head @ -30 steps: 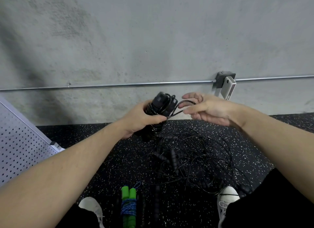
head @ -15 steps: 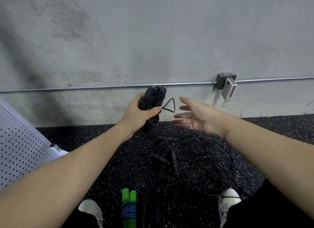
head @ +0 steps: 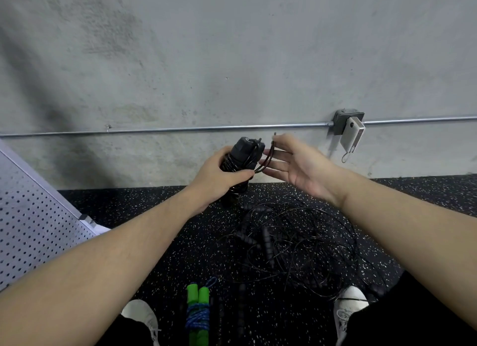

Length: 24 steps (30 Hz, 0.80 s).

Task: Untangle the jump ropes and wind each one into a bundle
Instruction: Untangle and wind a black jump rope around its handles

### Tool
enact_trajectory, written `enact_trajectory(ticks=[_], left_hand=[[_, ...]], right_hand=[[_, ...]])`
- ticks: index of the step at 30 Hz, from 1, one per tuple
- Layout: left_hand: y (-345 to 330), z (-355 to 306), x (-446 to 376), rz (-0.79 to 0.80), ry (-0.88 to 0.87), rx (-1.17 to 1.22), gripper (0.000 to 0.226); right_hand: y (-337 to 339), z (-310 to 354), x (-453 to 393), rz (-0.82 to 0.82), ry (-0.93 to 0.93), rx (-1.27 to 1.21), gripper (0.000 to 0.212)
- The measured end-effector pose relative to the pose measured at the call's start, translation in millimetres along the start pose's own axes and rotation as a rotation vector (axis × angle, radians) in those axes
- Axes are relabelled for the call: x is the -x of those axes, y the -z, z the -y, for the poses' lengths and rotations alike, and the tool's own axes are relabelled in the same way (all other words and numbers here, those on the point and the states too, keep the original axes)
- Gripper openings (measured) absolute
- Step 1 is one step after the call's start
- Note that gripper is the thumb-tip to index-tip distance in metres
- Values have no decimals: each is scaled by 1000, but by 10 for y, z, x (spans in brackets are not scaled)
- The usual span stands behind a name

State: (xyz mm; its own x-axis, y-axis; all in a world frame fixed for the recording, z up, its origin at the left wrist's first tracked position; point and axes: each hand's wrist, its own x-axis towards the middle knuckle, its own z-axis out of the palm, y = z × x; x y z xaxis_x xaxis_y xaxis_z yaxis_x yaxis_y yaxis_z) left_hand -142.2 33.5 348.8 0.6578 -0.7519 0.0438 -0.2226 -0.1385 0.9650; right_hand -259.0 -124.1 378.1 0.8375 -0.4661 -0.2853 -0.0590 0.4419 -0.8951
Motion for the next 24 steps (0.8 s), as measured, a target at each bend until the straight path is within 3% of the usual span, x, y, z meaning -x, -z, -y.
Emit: enact_trajectory(ticks=[4, 7, 11, 16, 24], left_hand=[[-44, 11, 25, 34, 16, -33, 37], [-94, -12, 21, 11, 97, 84, 35], [-118, -119, 28, -26, 270, 445, 23], [-152, -196, 71, 18, 390, 487, 35], [-195, -249, 83, 16, 362, 478, 44]], right_hand=[[25, -71, -39, -86, 46, 41, 37], [-12, -49, -29, -167, 144, -11, 31], [-112, 27, 12, -175, 287, -19, 22], [-199, 57, 30, -169, 385, 122, 16], [-83, 100, 41, -248, 504, 598, 12]])
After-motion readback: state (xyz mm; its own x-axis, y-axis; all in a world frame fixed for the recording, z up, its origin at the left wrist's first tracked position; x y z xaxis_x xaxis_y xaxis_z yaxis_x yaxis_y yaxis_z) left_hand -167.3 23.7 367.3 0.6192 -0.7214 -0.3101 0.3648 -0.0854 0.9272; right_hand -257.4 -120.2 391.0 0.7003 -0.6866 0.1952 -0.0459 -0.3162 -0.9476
